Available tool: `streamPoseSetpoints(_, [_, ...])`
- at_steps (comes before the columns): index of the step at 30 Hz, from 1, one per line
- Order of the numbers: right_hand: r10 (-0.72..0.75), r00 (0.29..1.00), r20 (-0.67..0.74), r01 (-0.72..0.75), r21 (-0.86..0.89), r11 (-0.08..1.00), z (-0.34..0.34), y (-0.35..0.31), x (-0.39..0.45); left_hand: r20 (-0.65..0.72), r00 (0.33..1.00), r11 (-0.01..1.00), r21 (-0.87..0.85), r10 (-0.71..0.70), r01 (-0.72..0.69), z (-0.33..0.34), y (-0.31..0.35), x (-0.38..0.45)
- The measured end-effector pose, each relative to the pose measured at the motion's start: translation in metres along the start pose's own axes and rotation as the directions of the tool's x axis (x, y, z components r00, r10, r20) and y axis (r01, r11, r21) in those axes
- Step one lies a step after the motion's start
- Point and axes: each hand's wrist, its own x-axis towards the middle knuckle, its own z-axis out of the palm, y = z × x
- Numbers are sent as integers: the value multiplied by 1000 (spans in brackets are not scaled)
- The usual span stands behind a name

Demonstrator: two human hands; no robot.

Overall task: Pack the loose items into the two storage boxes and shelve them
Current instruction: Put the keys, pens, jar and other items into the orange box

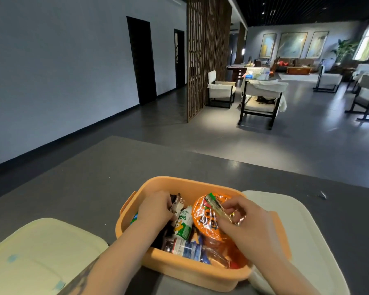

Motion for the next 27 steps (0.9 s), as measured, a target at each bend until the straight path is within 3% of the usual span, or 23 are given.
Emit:
streamPoseSetpoints(3, [-20, 999, 42, 20, -14, 1000, 8, -3, -1, -107, 994, 987, -158, -24, 7, -12, -13, -8])
streamPoseSetpoints(6, [-80, 990, 114, 85, -33, 996, 23, -13, 2, -348, 936, 976, -217, -55, -24, -22, -35, -23])
streamPoseSetpoints(9, [-116, 971, 207, 134, -74, 988, 50, -27, 14, -455, 889, 962, -261, -49, -80, -22, -51, -43])
streamPoseSetpoints(17, [-99, 957, 271, 165, -229, 959, 131, -65, 53, -438, 886, 913, -405, -155, -40, -17, -73, -65])
streamPoseSetpoints(23, [-58, 952, 302, 109, -154, 982, 149, -63, 51, -445, 881, 904, -424, -159, -51, -17, -79, -66])
streamPoseSetpoints(27, [-86, 962, 259, 118, -108, 987, 126, -56, 43, -454, 881, 914, -400, -131, -70, -20, -67, -67])
